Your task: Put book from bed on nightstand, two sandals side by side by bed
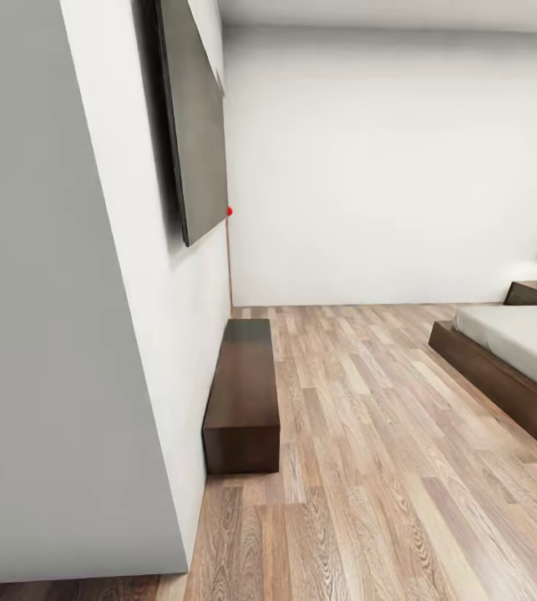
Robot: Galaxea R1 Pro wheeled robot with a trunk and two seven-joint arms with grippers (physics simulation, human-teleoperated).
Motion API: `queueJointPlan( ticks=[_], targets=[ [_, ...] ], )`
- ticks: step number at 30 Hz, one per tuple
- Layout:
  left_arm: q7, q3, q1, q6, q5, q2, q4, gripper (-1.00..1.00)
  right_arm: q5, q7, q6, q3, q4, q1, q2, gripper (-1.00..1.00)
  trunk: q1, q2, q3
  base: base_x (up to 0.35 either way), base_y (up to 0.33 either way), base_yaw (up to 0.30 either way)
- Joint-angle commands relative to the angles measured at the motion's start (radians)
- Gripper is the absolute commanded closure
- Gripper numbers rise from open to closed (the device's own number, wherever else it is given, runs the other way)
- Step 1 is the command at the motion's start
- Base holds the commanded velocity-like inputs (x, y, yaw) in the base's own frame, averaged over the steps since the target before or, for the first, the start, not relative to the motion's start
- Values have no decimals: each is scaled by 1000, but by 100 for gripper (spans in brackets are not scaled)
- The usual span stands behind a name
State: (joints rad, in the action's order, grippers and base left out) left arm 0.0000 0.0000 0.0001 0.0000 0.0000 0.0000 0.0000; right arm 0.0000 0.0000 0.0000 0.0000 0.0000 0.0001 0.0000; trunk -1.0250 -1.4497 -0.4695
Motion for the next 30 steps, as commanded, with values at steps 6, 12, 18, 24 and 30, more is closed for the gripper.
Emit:
queueJointPlan(
  ticks=[6,12,18,24,30],
  targets=[
    [0,6,0,-16,5,-3,-19,-100,1,-2,1,1,-2,-8,1,-100,0,0,0,0,0,0],
    [0,6,0,-27,5,-3,-50,-100,2,-19,6,2,-2,-8,2,-100,0,0,0,0,0,0],
    [-1,6,0,-46,4,-1,-84,-100,-2,-20,-9,-5,-13,-8,-1,-100,0,0,0,0,0,0],
    [-1,7,0,-80,4,3,-117,-100,-6,-26,-43,-7,-40,-8,-3,-100,0,0,0,0,0,0],
    [2,8,-1,-113,2,4,-151,-100,-10,-28,-76,-10,-74,-8,-7,-100,0,0,0,0,0,0]
  ],
)
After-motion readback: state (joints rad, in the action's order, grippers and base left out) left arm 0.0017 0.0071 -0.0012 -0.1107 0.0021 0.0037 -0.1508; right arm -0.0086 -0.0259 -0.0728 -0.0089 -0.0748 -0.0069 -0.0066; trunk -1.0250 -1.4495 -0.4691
